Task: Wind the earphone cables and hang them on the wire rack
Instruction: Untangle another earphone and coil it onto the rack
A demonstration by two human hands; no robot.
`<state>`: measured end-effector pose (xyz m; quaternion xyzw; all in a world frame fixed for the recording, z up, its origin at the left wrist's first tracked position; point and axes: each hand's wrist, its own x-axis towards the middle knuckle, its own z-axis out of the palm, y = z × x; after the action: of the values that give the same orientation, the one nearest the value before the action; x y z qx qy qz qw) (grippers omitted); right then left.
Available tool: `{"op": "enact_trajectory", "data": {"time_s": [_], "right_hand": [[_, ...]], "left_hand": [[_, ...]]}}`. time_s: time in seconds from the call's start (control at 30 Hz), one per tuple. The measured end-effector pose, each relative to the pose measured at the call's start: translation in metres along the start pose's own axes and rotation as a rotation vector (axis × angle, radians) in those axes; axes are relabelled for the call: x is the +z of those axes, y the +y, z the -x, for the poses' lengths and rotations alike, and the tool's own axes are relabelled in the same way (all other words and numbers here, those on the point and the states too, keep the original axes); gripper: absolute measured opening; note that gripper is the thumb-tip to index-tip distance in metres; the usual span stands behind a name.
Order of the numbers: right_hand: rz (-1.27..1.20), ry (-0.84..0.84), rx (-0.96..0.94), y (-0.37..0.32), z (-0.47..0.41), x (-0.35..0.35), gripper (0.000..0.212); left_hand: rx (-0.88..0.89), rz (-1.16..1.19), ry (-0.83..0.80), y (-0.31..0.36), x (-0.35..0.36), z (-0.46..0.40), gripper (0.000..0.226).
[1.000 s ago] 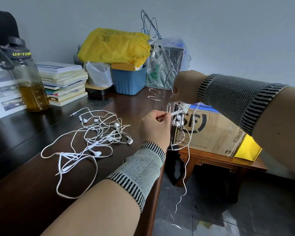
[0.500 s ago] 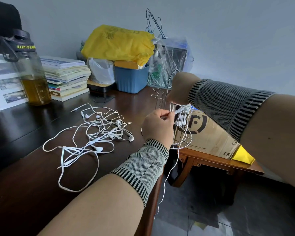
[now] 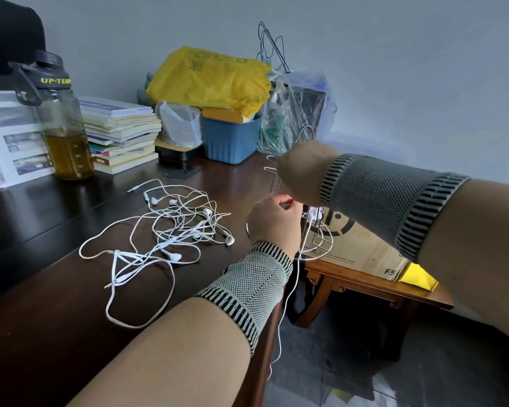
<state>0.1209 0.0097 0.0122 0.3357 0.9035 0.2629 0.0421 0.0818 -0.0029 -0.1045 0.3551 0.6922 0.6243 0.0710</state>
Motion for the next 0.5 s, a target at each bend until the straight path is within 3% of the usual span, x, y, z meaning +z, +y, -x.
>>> {"op": "enact_trajectory", "data": {"time_s": [0.17, 0.3, 0.4, 0.5], "right_hand": [[0.115, 0.028, -0.085, -0.007, 0.018, 0.001, 0.02], [0.043, 0.183, -0.032, -0.012, 0.034, 0.019, 0.028], [-0.163, 0.341, 0.033, -0.01, 0.042, 0.047, 0.019], [-0.674, 0.539, 0.267, -0.004, 0.047, 0.079, 0.016]], "left_hand": [[-0.055, 0.074, -0.029, 0.001, -0.001, 0.002, 0.023], [-0.08, 0.116, -0.083, -0.002, 0.002, 0.0, 0.016], [-0.108, 0.199, -0.057, -0.002, 0.003, -0.001, 0.017], [-0.058, 0.029, -0.052, -0.001, -0.002, 0.0, 0.015]]}}
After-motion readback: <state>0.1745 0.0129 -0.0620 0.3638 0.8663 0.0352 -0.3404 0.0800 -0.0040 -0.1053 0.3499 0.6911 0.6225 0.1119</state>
